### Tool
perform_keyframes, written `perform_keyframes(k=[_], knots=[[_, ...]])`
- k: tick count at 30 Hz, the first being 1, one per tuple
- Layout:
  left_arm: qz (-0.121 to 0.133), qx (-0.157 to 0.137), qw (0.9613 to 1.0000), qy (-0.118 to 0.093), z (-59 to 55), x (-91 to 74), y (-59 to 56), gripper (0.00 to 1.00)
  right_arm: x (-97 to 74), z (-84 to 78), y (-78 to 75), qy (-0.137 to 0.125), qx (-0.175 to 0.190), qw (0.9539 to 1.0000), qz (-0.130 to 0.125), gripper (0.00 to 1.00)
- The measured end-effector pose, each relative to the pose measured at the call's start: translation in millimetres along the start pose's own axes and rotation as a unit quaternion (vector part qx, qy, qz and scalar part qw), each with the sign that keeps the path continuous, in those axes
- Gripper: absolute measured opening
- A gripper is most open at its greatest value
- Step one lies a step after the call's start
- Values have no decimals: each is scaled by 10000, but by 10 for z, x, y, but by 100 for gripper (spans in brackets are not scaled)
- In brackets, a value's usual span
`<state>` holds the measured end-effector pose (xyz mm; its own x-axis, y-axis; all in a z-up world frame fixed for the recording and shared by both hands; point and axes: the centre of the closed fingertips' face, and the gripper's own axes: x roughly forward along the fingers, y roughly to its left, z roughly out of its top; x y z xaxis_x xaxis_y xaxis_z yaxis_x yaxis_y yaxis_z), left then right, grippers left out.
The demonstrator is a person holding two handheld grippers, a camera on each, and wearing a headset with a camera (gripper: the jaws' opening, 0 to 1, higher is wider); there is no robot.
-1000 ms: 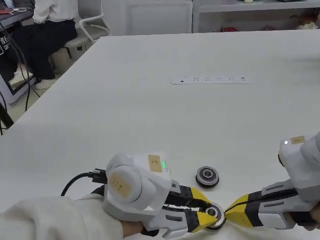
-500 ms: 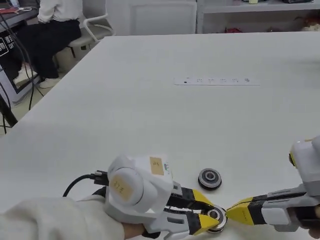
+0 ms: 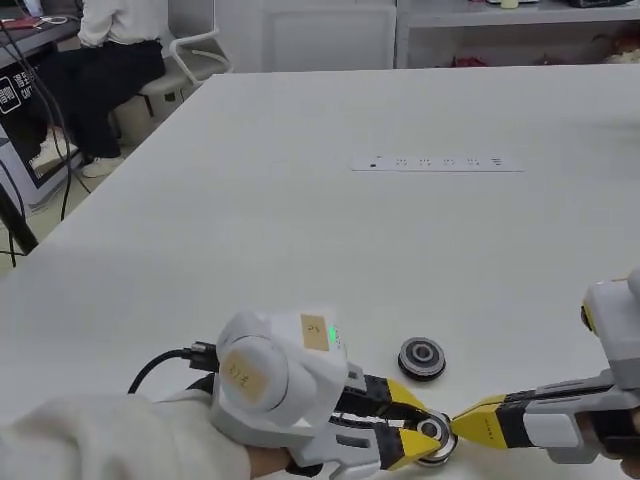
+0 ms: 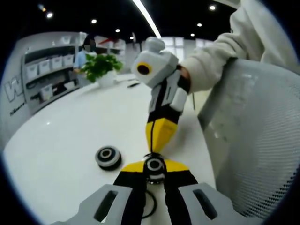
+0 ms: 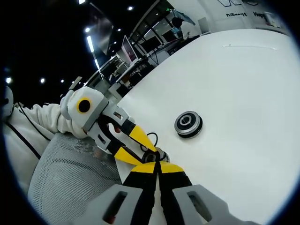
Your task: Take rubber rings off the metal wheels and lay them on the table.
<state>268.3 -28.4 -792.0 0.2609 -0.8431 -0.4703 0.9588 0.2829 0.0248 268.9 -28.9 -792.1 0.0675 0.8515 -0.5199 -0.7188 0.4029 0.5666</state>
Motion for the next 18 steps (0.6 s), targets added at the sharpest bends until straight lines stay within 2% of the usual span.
perform_keyframes(k=[8, 15, 16, 17, 18], knots=[[11, 34, 10000, 14, 1, 1, -2, 14, 9, 13, 30, 8, -49, 10000, 30, 0], [22, 25, 10000, 11, 1, 2, -1, 14, 28, 30, 88, -3, -138, 9998, 162, 0], [27, 22, 10000, 9, 2, 3, -1, 14, 29, 72, 147, -122, -92, 9994, 319, 0], [31, 20, 10000, 9, 2, 4, 0, 14, 22, 102, 154, -186, -43, 9993, 334, 0], [35, 16, 10000, 12, 2, 4, 0, 14, 15, 108, 130, -149, -116, 9995, 237, 0]])
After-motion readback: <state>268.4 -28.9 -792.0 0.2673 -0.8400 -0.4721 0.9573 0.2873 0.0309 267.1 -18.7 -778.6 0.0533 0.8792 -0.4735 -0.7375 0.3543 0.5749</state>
